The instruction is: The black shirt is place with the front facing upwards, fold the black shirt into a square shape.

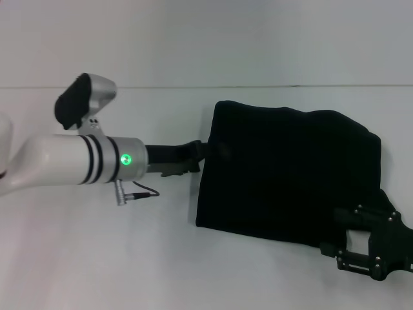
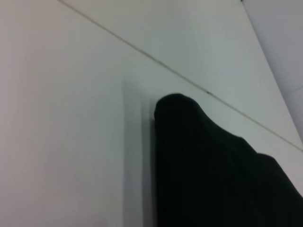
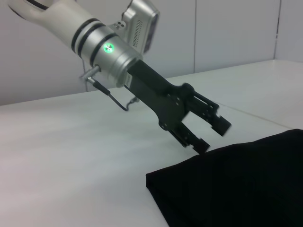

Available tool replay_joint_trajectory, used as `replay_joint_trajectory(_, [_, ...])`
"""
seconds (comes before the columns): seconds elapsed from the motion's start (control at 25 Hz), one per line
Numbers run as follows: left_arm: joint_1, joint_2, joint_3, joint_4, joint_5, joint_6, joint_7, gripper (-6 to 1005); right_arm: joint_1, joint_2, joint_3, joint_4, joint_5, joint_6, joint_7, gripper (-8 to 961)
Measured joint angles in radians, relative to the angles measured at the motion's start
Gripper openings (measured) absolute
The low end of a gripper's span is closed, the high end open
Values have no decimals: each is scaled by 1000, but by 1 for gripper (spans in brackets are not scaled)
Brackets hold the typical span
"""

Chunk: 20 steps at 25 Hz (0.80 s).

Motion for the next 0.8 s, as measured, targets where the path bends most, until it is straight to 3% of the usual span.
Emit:
replay_joint_trajectory(0.24, [-15,-23,24,0,0,-34,1,867,-2,1,-3,0,0,-2,1,758])
replay_joint_trajectory(0.68, [-18,-36,28,-3,-1,-40,20,864,-8,1,-15,-1,1,-9,2,758])
replay_joint_trajectory(0.8, [-18,-42,39,-1,0,-48,61,804,-10,1,-15,-1,1,-16,2,759])
